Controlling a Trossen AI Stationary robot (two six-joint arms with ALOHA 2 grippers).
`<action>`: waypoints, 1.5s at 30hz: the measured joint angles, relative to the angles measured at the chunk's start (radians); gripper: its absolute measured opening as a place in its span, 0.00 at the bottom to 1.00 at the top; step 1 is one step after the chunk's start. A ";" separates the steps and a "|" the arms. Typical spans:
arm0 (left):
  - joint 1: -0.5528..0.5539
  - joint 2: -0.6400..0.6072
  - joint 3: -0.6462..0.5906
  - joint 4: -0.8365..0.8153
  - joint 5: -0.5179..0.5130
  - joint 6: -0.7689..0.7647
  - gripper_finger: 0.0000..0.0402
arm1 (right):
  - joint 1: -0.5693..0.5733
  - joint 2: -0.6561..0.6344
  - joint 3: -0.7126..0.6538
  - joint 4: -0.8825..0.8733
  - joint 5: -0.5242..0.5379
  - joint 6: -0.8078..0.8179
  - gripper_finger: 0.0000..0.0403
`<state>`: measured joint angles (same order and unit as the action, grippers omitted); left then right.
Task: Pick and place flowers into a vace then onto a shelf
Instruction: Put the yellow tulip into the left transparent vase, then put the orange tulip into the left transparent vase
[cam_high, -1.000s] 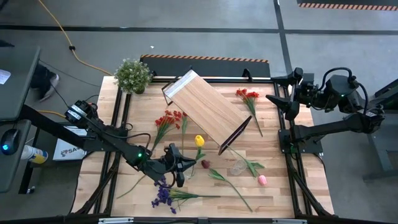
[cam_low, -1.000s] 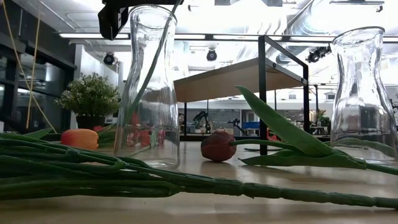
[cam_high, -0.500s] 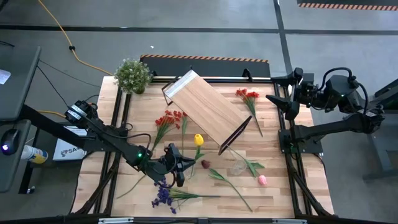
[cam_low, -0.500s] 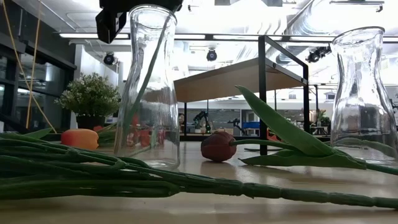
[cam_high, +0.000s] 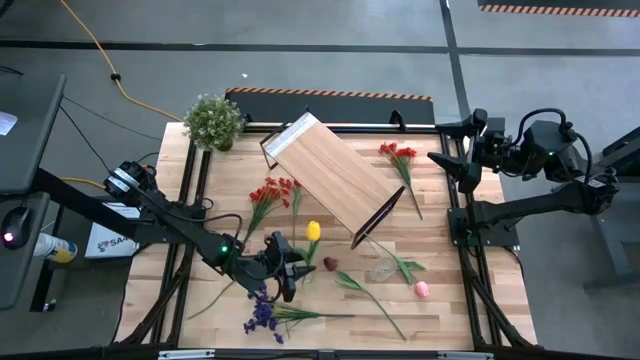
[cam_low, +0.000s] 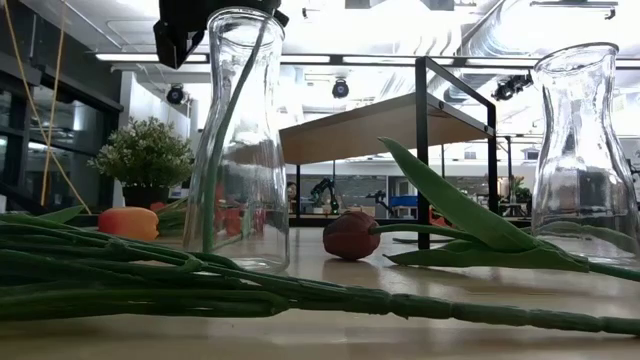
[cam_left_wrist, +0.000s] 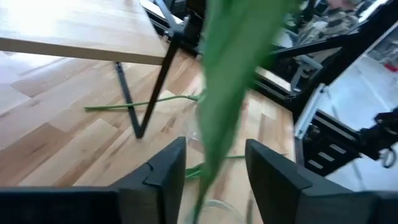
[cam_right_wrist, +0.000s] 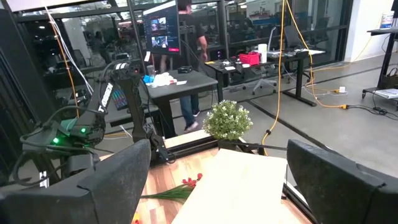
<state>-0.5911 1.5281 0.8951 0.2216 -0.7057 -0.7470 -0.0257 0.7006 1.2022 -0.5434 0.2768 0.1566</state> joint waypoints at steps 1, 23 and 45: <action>0.000 -0.001 0.000 0.002 0.015 0.001 0.52 | 0.000 0.000 0.000 0.000 0.000 0.000 0.91; -0.072 -0.125 -0.001 -0.243 0.071 -0.069 0.57 | 0.000 0.000 0.000 -0.051 0.000 -0.008 0.91; -0.177 -0.360 0.000 -0.396 0.097 -0.183 0.57 | 0.000 0.000 0.000 -0.060 0.000 -0.008 0.91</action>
<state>-0.7679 1.1686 0.8951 -0.1744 -0.6088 -0.9300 -0.0257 0.7002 1.2022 -0.6029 0.2771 0.1490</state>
